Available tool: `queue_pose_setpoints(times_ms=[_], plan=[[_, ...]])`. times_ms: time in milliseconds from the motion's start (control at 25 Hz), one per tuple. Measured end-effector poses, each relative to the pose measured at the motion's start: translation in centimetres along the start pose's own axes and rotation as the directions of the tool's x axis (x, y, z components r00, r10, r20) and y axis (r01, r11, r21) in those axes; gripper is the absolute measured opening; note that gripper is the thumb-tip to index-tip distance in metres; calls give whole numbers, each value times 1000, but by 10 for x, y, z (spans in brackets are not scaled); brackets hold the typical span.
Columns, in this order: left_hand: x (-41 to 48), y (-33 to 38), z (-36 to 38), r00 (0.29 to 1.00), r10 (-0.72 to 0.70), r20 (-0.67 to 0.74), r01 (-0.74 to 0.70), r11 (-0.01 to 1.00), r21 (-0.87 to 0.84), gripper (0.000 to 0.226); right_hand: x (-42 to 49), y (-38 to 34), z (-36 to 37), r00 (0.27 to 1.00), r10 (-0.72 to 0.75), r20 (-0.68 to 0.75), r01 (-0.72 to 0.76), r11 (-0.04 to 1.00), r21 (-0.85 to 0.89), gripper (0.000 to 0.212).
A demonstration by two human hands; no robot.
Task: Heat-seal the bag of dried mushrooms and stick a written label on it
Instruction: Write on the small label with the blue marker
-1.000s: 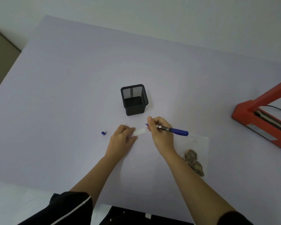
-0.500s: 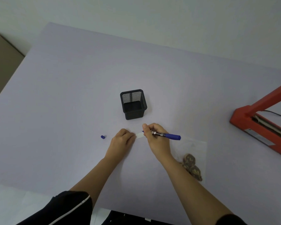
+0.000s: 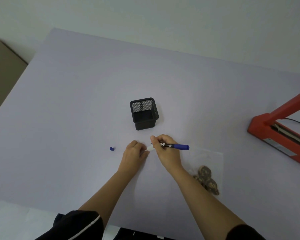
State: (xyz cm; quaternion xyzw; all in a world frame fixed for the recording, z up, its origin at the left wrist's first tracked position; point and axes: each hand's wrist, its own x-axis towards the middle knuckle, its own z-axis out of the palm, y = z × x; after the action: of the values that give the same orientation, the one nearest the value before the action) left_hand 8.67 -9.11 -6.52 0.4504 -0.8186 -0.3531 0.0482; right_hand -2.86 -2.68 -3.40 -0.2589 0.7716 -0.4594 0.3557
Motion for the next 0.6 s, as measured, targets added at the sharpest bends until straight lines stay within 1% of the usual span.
queue_pose_setpoints(times_ms=[160,240,360,440,480,600], plan=[[-2,3,-2,999,21,28,-22,999,37,19,0,-1,1,1000,-2,-16,2,1000,-10,25],[-1,5,-6,998,-39,45,39,999,5,17,1,-1,-1,999,-2,-38,2,1000,-9,26],[3,7,-11,982,-180,61,186,975,-125,9,3,-1,-2,999,3,-44,-4,1000,-13,25],[4,8,-14,960,-269,73,279,931,-237,10,4,-1,-2,999,11,-49,-11,1000,-7,25],[5,8,-15,951,-298,82,309,910,-276,11,4,-2,-2,999,12,-51,-12,1000,-3,25],[6,5,-15,939,-334,80,341,880,-331,4,5,-2,-1,999,14,-51,-14,1000,5,25]])
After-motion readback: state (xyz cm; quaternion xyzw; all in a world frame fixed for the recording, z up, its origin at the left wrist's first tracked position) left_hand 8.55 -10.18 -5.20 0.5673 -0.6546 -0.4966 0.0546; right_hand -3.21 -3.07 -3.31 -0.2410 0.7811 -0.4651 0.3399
